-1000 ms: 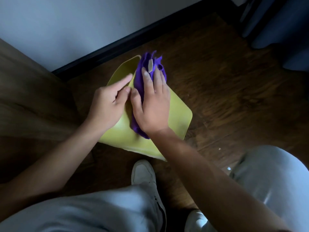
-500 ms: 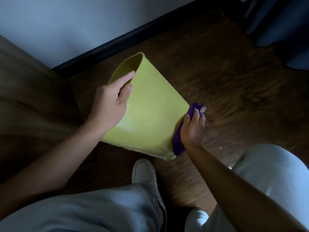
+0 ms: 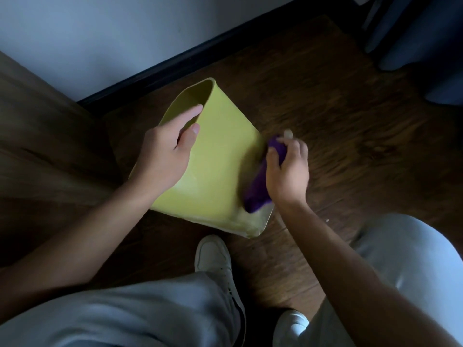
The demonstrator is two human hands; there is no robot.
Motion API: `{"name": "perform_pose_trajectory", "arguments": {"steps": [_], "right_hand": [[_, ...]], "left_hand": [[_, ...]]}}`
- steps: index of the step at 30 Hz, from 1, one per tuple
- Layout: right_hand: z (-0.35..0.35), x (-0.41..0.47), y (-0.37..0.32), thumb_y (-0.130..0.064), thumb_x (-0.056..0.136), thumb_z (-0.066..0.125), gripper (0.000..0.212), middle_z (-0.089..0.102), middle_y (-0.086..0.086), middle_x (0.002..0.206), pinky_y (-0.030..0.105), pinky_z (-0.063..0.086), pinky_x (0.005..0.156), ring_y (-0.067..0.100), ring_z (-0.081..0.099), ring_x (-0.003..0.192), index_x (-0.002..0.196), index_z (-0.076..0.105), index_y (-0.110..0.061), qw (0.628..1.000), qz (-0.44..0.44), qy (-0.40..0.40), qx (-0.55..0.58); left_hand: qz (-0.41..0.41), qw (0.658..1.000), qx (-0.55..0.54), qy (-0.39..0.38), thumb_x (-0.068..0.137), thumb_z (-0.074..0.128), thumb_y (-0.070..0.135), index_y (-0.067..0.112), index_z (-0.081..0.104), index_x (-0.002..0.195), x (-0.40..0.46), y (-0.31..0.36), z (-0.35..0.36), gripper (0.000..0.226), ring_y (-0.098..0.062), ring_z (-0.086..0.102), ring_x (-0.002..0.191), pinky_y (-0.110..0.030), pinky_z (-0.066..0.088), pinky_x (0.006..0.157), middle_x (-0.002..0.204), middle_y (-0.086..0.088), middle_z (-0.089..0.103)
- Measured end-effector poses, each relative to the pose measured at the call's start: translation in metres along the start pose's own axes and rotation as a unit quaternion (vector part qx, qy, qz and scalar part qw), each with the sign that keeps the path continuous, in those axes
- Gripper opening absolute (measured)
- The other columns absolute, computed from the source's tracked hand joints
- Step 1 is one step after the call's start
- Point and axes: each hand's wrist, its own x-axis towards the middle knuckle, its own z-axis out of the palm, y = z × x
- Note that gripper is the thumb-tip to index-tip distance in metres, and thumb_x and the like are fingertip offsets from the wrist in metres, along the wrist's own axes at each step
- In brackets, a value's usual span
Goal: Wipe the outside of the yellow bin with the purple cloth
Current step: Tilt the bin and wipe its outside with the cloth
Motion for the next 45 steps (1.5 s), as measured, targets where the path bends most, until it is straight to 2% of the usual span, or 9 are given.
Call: {"name": "perform_pose_trajectory", "arguments": {"steps": [7,18,21,24,30,31,32,38,45], "right_hand": [[0.022,-0.016,-0.088,-0.03,0.101,0.057,0.042,0.045,0.014,0.152,0.025,0.034,0.112,0.024,0.043,0.14,0.139,0.059,-0.012,0.984,-0.141,-0.008,0.105],[0.047,-0.03,0.032,-0.032,0.104,0.043,0.051,0.036,0.02,0.16,0.049,0.036,0.117,0.038,0.033,0.147,0.152,0.042,-0.016,0.999,0.01,-0.025,-0.044],[0.043,-0.039,0.06,-0.035,0.104,0.038,0.051,0.033,0.018,0.16,0.053,0.04,0.113,0.038,0.038,0.144,0.151,0.039,-0.016,0.995,0.072,-0.03,-0.055],[0.042,-0.05,0.075,-0.031,0.106,0.043,0.045,0.035,0.016,0.158,0.054,0.045,0.107,0.037,0.044,0.138,0.148,0.039,-0.016,0.989,0.114,-0.031,-0.086],[0.035,-0.06,0.098,-0.027,0.105,0.045,0.04,0.041,0.017,0.152,0.047,0.047,0.095,0.042,0.055,0.125,0.142,0.047,-0.01,0.965,0.218,-0.065,-0.129],[0.032,-0.058,0.1,-0.028,0.105,0.046,0.04,0.041,0.016,0.152,0.047,0.048,0.094,0.042,0.055,0.125,0.142,0.047,-0.012,0.961,0.236,-0.062,-0.133],[0.028,-0.054,0.1,-0.028,0.104,0.048,0.04,0.041,0.016,0.151,0.047,0.048,0.095,0.041,0.055,0.125,0.141,0.047,-0.013,0.959,0.249,-0.053,-0.127],[0.001,-0.024,0.058,-0.028,0.099,0.056,0.033,0.046,0.008,0.139,0.048,0.056,0.093,0.031,0.06,0.115,0.131,0.054,-0.021,0.99,0.136,-0.005,-0.035],[-0.036,-0.018,0.024,-0.026,0.1,0.057,0.035,0.049,0.005,0.141,0.03,0.045,0.083,0.011,0.049,0.101,0.134,0.057,-0.021,0.998,0.044,0.008,-0.033]], "left_hand": [[-0.019,0.998,-0.062,-0.021,0.111,0.039,0.035,0.031,0.051,0.149,0.003,0.0,0.003,0.04,0.014,0.046,0.135,-0.012,0.035,0.113,0.147,0.019,0.055],[-0.038,0.997,-0.065,-0.026,0.109,0.045,0.021,0.033,0.045,0.153,-0.002,0.002,-0.001,0.045,0.008,0.032,0.058,-0.021,0.051,0.058,0.128,0.009,0.07],[-0.039,0.997,-0.067,-0.03,0.11,0.044,0.019,0.032,0.045,0.153,-0.001,0.001,0.002,0.045,0.004,0.032,0.046,-0.014,0.038,0.046,0.086,0.024,0.072],[-0.036,0.997,-0.057,-0.041,0.11,0.042,0.023,0.041,0.045,0.151,0.001,-0.001,0.001,0.045,0.001,0.04,0.067,-0.015,0.037,0.059,0.088,0.04,0.064],[-0.039,0.993,-0.062,-0.094,0.109,0.042,0.022,0.053,0.038,0.15,-0.006,0.001,-0.006,0.052,-0.02,0.052,0.076,-0.035,0.045,0.068,0.105,-0.005,0.056],[-0.023,0.989,-0.067,-0.128,0.11,0.042,0.021,0.051,0.032,0.154,-0.012,0.004,-0.008,0.054,-0.006,0.037,0.092,-0.034,0.052,0.08,0.113,0.019,0.038],[-0.011,0.982,-0.081,-0.171,0.11,0.042,0.018,0.046,0.026,0.157,-0.019,0.004,-0.011,0.057,-0.03,0.041,0.137,-0.035,0.052,0.098,0.15,-0.011,0.04],[0.135,0.958,0.076,-0.24,0.094,0.059,0.042,0.05,0.01,0.159,-0.078,-0.015,-0.032,0.081,0.016,0.03,0.144,-0.008,0.03,0.114,0.154,0.047,0.024],[0.221,0.942,0.15,-0.202,0.104,0.046,0.028,0.024,0.027,0.161,-0.085,-0.02,-0.02,0.06,0.0,0.042,0.06,-0.011,0.033,0.058,0.068,0.02,0.04]]}}
